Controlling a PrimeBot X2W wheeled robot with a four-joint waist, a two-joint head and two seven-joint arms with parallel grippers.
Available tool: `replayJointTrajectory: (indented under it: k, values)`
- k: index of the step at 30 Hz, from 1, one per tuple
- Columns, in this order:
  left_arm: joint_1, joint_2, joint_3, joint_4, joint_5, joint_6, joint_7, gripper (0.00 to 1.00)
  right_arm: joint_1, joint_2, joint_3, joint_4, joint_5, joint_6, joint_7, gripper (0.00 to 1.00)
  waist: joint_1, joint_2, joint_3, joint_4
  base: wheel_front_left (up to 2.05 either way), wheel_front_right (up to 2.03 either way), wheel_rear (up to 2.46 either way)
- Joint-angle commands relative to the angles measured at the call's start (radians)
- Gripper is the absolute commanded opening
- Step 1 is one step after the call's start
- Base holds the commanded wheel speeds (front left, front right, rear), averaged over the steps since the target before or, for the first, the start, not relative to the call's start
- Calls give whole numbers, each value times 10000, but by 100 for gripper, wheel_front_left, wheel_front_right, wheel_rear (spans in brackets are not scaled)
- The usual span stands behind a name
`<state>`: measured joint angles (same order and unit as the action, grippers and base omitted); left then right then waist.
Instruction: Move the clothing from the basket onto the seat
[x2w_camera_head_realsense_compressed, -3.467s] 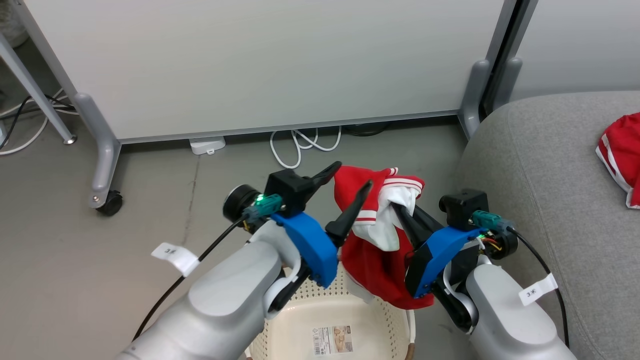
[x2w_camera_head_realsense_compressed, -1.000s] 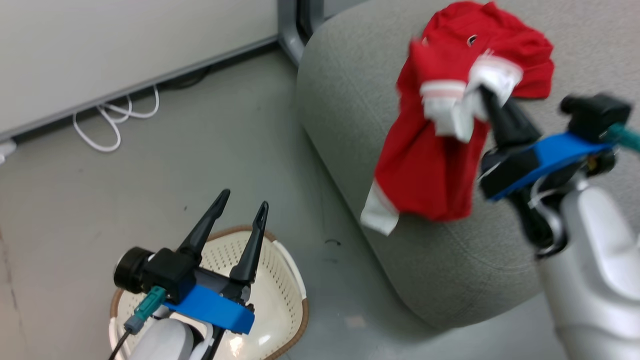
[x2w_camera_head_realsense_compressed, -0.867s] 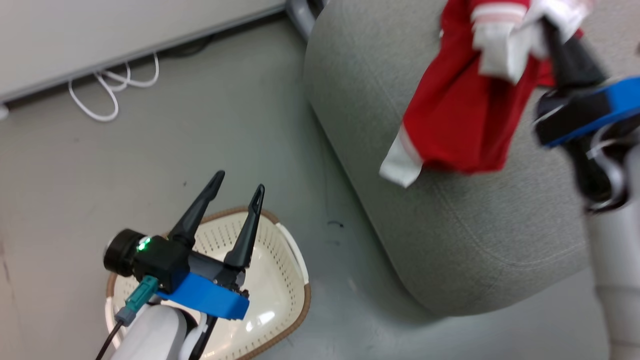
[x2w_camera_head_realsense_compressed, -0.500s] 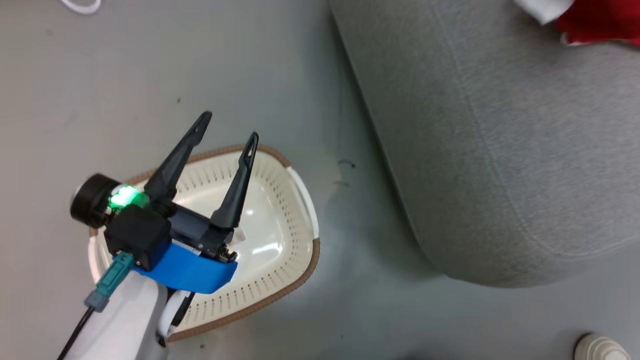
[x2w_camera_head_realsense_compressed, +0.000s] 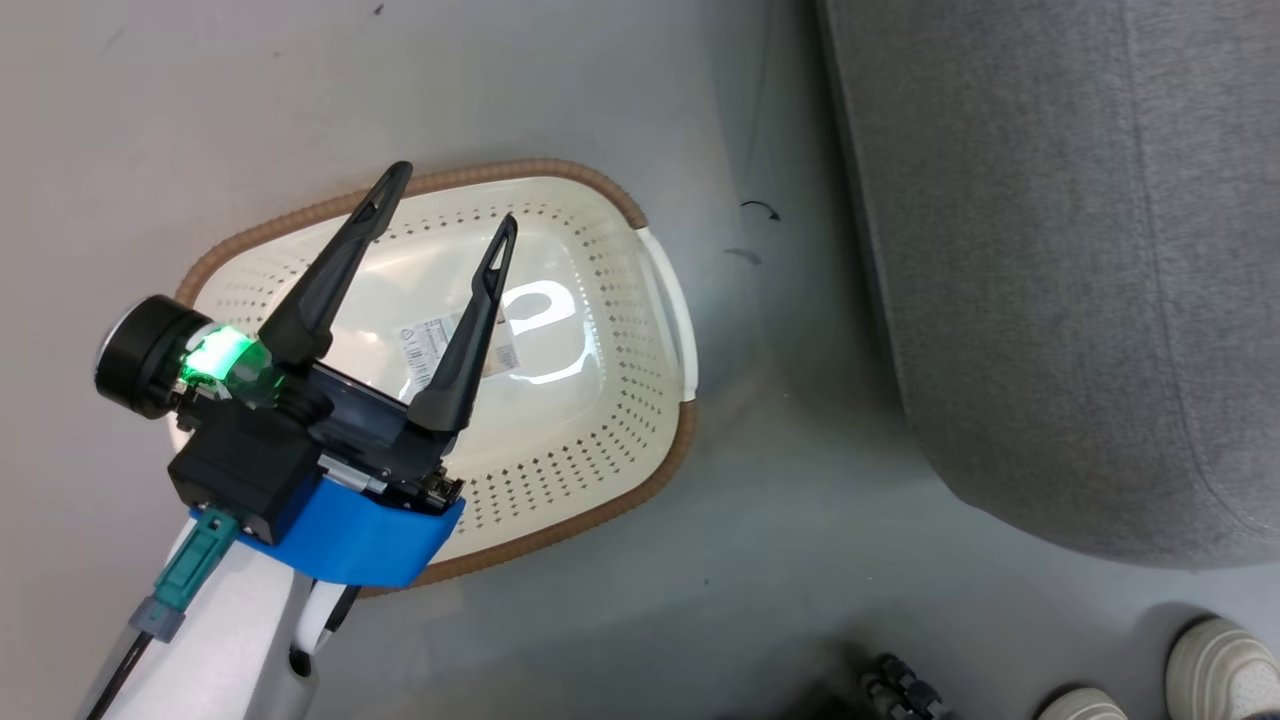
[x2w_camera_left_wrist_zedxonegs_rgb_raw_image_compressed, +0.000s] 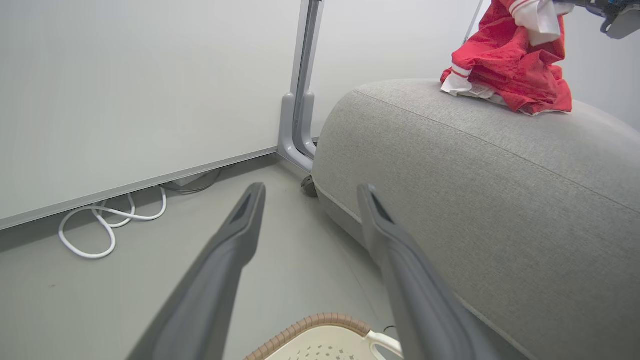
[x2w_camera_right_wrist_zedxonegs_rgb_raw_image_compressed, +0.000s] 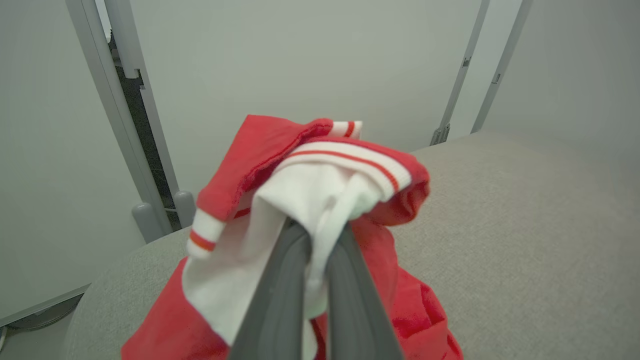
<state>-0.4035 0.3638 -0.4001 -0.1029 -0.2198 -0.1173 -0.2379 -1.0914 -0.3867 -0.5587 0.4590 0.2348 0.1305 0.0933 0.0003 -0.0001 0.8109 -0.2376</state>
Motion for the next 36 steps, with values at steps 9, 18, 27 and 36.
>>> replayJointTrajectory:
  k: [9, 18, 27, 36]
  values:
    - [-79, -98, -91, 237, -82, 98, -110, 100, 401, 128, -275, 1959, -1159, 5, -166, 29, -3, 1, -342, 401, 0, 0, 0]
    - [-35, -673, -396, 1161, -340, 28, -248, 100, 976, -89, 121, 2410, -1123, 4, -379, 100, -3, 1, -2009, 864, 0, 0, 0]
    - [688, -1295, -167, 2285, -821, -9, -281, 100, 2657, 597, 623, 1952, -1185, 4, -807, 100, -3, 1, -4113, 1236, 0, 0, 0]
    - [1792, -1834, 378, 3475, -1128, -49, -284, 100, 5790, 1788, 1509, 358, -1361, 5, -1342, 100, -3, 1, -6290, 1824, 0, 0, 0]
